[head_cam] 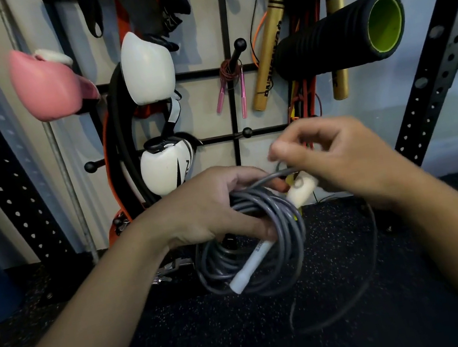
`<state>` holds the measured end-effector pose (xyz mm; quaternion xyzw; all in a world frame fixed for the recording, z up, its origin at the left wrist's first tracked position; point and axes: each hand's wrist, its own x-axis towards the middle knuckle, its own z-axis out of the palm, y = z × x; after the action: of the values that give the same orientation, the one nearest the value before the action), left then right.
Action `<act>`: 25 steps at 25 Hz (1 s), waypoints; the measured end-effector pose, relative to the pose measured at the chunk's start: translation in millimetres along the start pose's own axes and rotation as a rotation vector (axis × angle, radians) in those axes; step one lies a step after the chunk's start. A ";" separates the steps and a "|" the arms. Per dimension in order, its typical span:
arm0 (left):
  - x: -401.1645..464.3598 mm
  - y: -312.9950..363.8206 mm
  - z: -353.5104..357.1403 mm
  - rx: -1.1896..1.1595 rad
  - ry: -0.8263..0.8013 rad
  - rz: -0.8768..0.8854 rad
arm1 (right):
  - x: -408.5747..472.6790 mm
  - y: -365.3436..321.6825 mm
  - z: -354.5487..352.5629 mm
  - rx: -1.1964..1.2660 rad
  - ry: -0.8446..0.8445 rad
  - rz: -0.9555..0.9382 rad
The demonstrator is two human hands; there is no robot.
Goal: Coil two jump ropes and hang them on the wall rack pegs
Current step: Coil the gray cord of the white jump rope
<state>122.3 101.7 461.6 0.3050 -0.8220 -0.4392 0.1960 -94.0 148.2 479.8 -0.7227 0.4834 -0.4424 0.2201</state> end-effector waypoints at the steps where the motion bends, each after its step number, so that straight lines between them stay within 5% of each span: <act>1: -1.2 -0.4 0.8 -0.037 0.001 0.018 | 0.4 2.1 -3.9 0.102 0.041 0.029; 5: 6.1 -8.7 5.9 -0.361 0.192 0.073 | 1.0 12.1 -2.4 0.226 0.103 0.162; 9: 23.8 -13.3 10.2 -0.783 0.615 0.063 | -3.7 11.5 7.9 0.213 0.034 0.276; 13: 26.7 -1.0 34.2 -0.938 0.815 0.062 | -4.6 12.8 35.0 0.144 0.087 0.184; 18: 24.2 -3.0 41.3 -0.808 0.930 0.108 | -6.0 10.3 49.6 0.354 0.176 0.061; 25: 7.8 0.7 2.9 -0.321 0.679 0.127 | 0.9 13.2 13.3 0.147 -0.045 -0.002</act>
<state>114.6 98.5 461.1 0.3472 -0.6481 -0.4232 0.5295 -89.2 140.1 463.5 -0.7147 0.4438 -0.4607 0.2829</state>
